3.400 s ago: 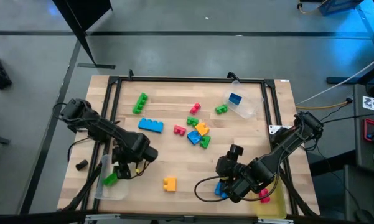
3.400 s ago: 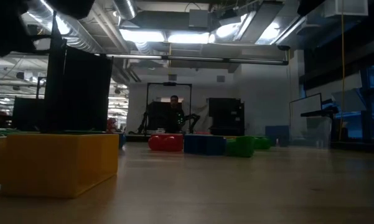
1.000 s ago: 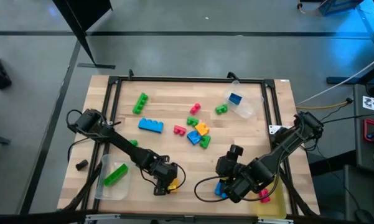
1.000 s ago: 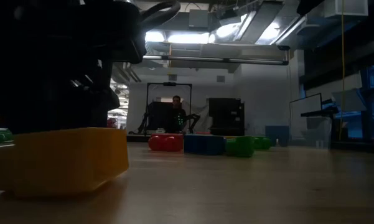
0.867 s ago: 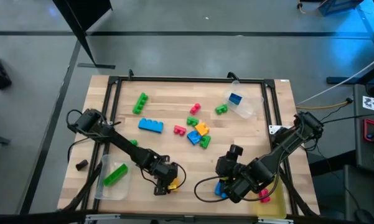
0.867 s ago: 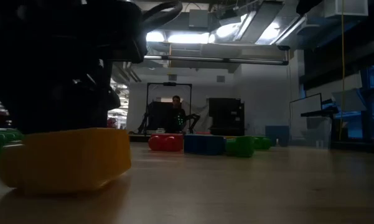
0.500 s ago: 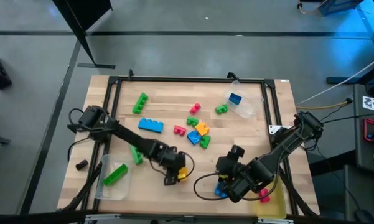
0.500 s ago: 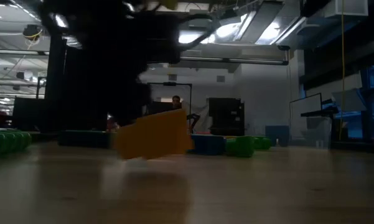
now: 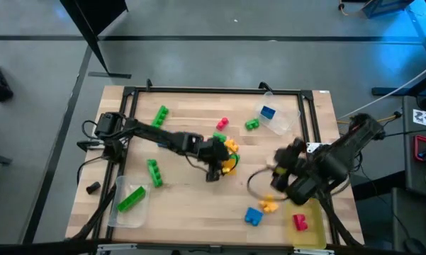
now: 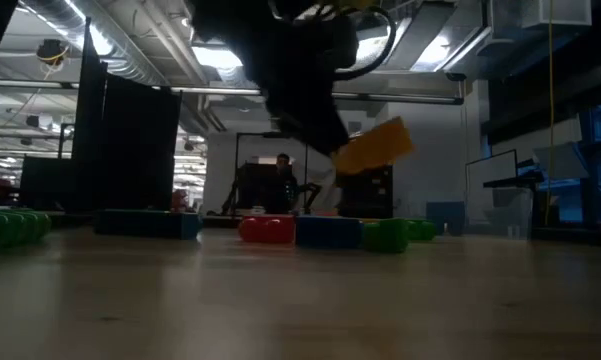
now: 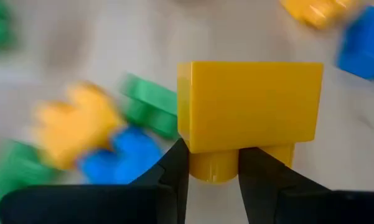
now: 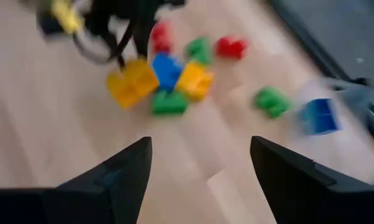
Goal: Sort blocks by size
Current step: Put the bottom left 2 stud yellow game piece into the top transparent bin
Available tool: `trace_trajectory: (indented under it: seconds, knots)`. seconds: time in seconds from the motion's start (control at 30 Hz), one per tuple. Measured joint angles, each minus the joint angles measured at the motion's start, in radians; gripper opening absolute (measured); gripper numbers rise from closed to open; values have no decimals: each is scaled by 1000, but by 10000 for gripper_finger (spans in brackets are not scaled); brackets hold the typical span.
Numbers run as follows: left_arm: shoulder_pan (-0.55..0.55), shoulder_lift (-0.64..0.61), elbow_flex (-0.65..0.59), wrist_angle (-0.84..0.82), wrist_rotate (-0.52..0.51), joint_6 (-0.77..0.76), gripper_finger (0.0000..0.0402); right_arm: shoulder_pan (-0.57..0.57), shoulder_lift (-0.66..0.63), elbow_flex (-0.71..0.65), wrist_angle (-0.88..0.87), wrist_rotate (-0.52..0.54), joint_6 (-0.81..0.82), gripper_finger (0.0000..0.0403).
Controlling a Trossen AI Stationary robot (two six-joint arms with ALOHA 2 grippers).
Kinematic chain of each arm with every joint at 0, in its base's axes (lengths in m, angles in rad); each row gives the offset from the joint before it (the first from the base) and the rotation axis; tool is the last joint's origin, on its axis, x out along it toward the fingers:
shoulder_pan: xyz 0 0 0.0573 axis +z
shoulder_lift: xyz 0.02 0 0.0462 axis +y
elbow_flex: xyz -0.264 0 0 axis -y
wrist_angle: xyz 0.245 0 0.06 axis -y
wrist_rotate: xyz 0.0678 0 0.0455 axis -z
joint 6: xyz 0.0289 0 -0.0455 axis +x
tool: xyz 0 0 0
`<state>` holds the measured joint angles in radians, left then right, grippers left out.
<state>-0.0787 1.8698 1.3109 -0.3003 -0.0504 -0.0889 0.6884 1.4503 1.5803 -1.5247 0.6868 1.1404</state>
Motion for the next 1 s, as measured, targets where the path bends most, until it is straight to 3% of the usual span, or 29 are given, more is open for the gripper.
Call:
trace_trajectory:
  seconds: [0.13,0.3,0.43,0.6,0.7,0.83,1.0]
  knots:
    - [59,0,46,8,-97,70,95,-53,-129,-41,-17,79,112,273]
    - [112,0,102,25,-158,154,95,-207,-291,-190,67,29,136,273]
    - [140,0,135,60,-160,204,97,-377,-428,-344,250,-97,17,273]
    - [165,-2,161,61,-160,229,99,-614,-583,-557,724,-317,-319,273]
    - [173,-2,169,61,-160,232,98,-737,-612,-654,924,-475,-426,273]
    - [174,-2,172,59,-160,243,102,-846,-584,-728,1007,-653,-457,273]
    - [172,-2,172,65,-160,247,104,-866,-498,-767,1042,-696,-469,273]
